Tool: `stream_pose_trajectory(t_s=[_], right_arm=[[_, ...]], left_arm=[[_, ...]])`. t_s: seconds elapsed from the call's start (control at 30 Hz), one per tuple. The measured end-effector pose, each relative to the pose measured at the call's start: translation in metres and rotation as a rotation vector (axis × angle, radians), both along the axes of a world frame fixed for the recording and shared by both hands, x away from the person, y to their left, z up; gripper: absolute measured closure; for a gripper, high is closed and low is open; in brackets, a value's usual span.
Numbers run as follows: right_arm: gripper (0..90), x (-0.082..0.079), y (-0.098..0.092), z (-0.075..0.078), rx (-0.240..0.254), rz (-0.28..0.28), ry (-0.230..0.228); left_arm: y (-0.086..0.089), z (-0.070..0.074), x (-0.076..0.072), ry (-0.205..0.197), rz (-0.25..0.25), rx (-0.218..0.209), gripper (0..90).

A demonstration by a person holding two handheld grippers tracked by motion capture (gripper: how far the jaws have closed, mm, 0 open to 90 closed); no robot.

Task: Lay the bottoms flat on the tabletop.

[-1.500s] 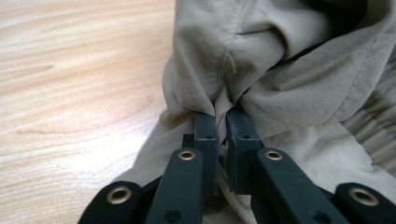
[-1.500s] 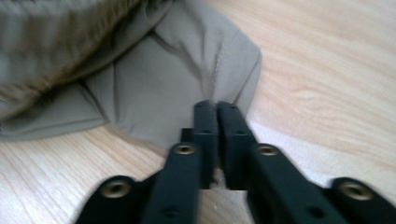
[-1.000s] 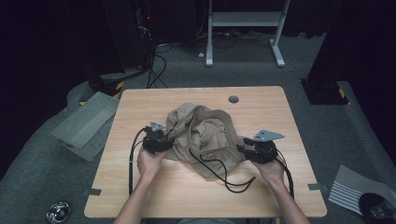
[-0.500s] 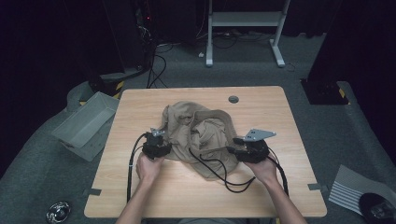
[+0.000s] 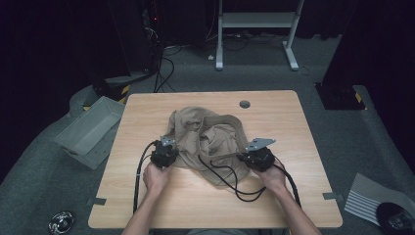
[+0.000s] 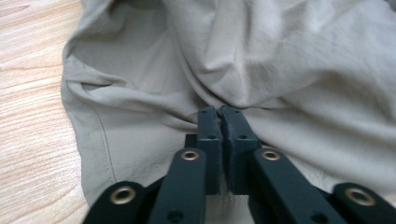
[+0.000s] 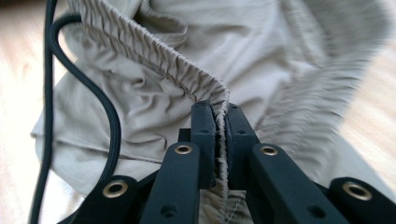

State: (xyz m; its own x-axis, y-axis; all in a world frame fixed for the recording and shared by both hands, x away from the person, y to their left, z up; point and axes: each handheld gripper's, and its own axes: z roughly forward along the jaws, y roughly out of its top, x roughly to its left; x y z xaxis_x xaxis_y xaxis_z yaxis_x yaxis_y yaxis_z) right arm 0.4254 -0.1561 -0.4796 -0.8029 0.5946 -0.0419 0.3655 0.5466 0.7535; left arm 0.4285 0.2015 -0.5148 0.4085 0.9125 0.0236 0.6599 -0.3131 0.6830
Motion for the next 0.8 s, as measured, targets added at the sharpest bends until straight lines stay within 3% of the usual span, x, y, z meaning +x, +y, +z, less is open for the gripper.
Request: stream_pose_trajectory(t_s=[0.1, 0.3, 0.37, 0.43, 0.53, 0.6, 0.7, 0.8], right_arm=[[85.9, 0.003, -0.015, 0.009, 0.049, -0.061, -0.033], [86.0, 0.018, -0.060, 0.021, 0.128, -0.251, -0.023], [85.9, 0.026, -0.076, 0.020, 0.134, -0.333, -0.011], [85.9, 0.034, -0.090, 0.015, 0.103, -0.412, 0.002], [84.6, 0.045, -0.103, 0.004, 0.065, -0.492, 0.058], [76.1, 0.045, -0.101, 0.000, 0.050, -0.494, 0.072], [58.8, 0.033, -0.090, 0.008, 0.092, -0.451, 0.015], [51.4, 0.019, -0.074, 0.020, 0.111, -0.401, -0.061]], left_arm=[[0.002, 0.000, -0.002, 0.000, -0.012, 0.008, 89.3], [0.014, 0.000, -0.008, -0.002, 0.002, 0.021, 89.6], [0.023, 0.000, -0.010, -0.001, 0.022, 0.022, 89.6], [0.031, 0.001, -0.011, 0.002, 0.043, 0.021, 89.6], [0.036, 0.002, -0.012, 0.015, 0.062, 0.007, 89.0], [0.030, 0.004, -0.015, -0.004, 0.049, -0.004, 81.1], [0.016, 0.010, -0.018, -0.023, -0.020, -0.095, 59.8], [-0.008, 0.013, -0.017, -0.019, -0.091, -0.065, 50.0]])
